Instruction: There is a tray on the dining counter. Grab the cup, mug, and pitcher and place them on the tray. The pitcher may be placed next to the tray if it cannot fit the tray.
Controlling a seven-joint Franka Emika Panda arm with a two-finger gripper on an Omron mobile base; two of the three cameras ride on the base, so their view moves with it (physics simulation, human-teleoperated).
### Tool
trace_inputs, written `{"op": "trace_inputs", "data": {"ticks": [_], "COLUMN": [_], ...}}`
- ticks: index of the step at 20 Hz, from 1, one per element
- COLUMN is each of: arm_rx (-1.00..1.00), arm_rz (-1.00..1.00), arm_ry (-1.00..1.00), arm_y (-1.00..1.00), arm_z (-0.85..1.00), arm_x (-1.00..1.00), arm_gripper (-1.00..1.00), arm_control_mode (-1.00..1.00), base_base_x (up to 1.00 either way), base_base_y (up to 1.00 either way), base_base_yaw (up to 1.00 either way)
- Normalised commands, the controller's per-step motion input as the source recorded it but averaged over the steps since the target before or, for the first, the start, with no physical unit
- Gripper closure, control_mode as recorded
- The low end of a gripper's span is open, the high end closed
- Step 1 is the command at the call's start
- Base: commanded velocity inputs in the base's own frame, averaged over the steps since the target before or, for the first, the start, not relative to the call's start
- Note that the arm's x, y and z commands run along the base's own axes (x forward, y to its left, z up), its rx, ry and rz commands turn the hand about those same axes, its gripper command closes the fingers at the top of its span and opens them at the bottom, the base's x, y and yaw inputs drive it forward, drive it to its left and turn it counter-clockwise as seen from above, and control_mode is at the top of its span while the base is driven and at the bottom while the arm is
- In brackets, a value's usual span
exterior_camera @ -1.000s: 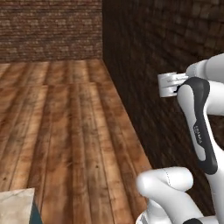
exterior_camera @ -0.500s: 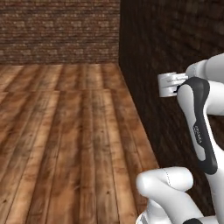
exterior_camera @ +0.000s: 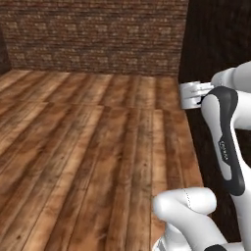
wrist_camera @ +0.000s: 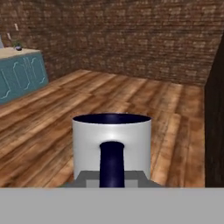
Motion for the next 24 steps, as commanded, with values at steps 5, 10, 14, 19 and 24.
{"op": "trace_inputs", "data": {"ticks": [5, 10, 14, 19, 24], "arm_rx": [0.00, 0.00, 0.00, 0.00, 0.00], "arm_rz": [0.00, 0.00, 0.00, 0.00, 0.00], "arm_ry": [0.00, 0.00, 0.00, 0.00, 0.00], "arm_y": [0.00, 0.00, 0.00, 0.00, 0.00], "arm_z": [0.00, 0.00, 0.00, 0.00, 0.00], "arm_x": [0.00, 0.00, 0.00, 0.00, 0.00], "arm_gripper": [1.00, 1.00, 1.00, 1.00, 1.00], "arm_control_mode": [1.00, 1.00, 1.00, 1.00, 1.00], "base_base_x": [1.00, 1.00, 1.00, 1.00, 1.00], "base_base_y": [0.00, 0.00, 0.00, 0.00, 0.00], "base_base_yaw": [0.50, 0.50, 0.51, 0.48, 0.47]}}
